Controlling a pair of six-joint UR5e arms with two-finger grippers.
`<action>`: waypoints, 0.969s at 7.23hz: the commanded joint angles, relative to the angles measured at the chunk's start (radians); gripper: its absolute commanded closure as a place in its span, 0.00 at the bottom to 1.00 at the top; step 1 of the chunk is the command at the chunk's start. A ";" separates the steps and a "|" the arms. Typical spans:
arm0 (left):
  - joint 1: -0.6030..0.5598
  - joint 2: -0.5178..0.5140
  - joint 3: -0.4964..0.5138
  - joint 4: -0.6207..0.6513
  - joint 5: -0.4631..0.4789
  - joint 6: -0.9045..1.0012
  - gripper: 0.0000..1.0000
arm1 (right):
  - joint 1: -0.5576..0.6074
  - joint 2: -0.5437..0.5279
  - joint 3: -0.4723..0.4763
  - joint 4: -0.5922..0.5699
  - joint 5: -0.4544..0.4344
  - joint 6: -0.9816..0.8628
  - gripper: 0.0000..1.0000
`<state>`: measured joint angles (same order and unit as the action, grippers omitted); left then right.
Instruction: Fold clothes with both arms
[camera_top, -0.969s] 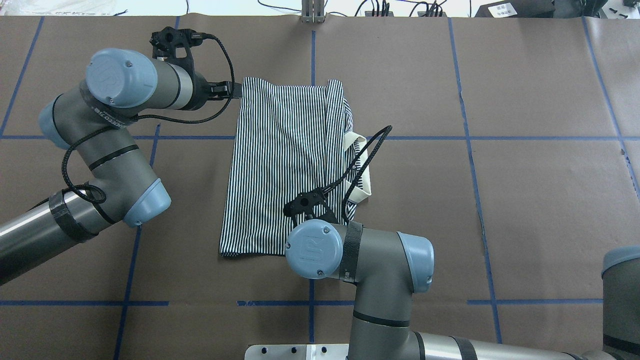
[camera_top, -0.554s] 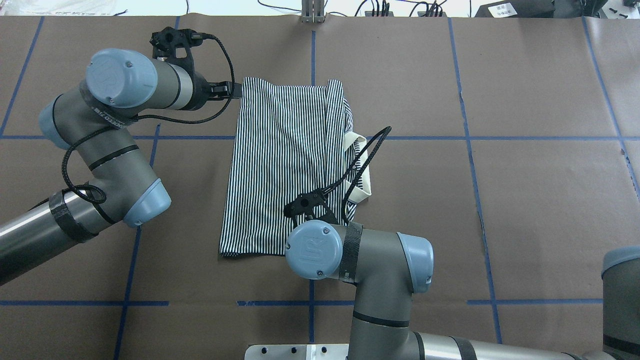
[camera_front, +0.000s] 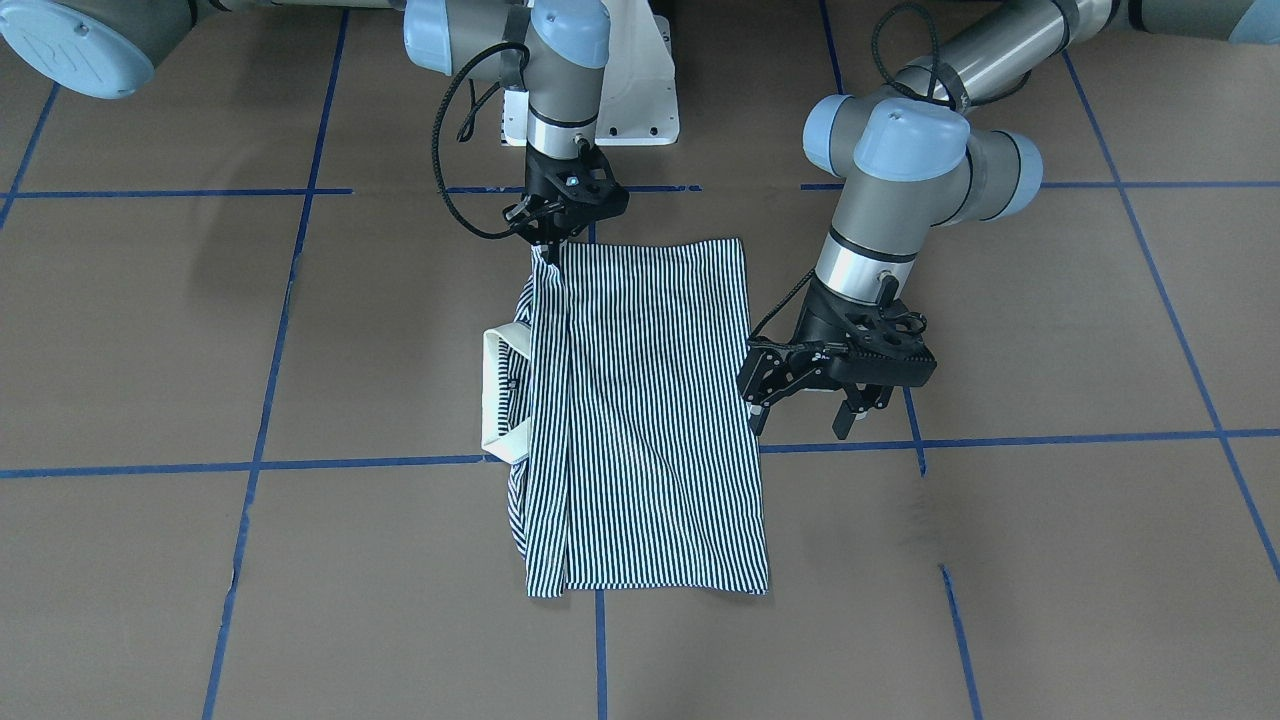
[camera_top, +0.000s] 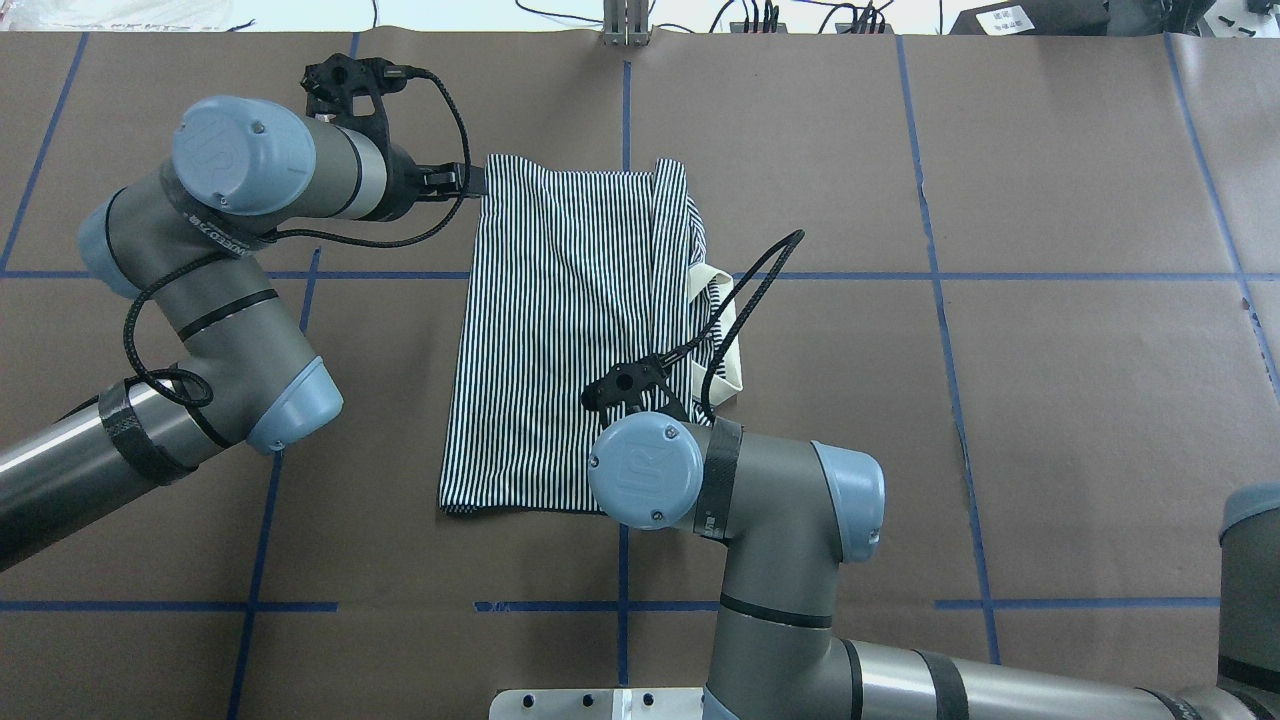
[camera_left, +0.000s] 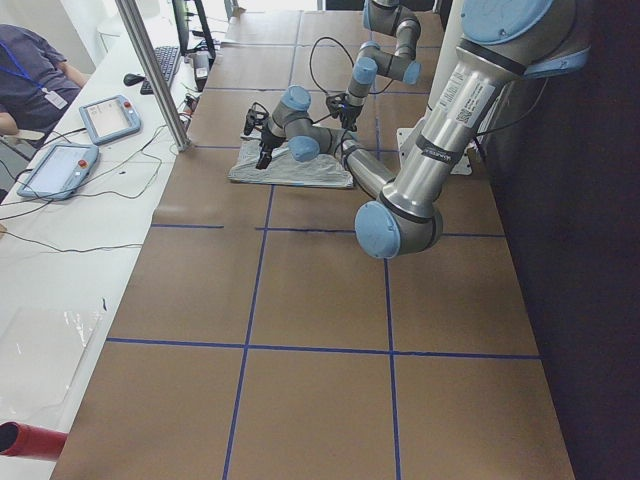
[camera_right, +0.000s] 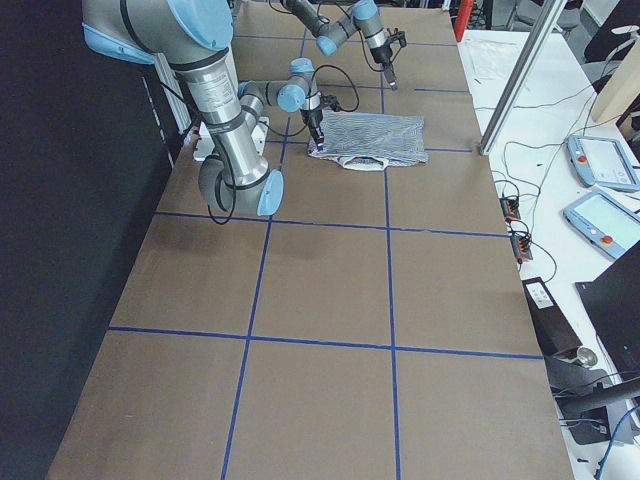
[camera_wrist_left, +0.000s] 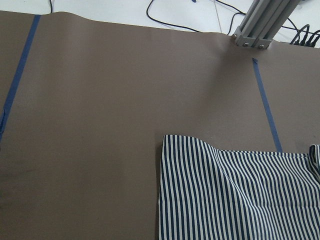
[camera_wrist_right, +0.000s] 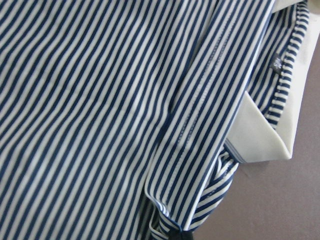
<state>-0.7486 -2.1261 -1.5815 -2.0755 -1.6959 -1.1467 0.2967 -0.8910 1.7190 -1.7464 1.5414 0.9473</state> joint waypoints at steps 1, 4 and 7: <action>0.000 0.000 0.000 0.000 -0.002 -0.001 0.00 | 0.025 -0.077 0.065 0.005 0.034 0.001 1.00; 0.000 0.001 0.008 -0.006 -0.002 -0.001 0.00 | 0.032 -0.143 0.157 -0.004 0.118 0.079 1.00; 0.002 -0.002 0.011 -0.008 -0.001 -0.001 0.00 | 0.030 -0.183 0.160 -0.004 0.118 0.103 1.00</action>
<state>-0.7478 -2.1261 -1.5715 -2.0837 -1.6974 -1.1474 0.3270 -1.0624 1.8753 -1.7501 1.6584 1.0451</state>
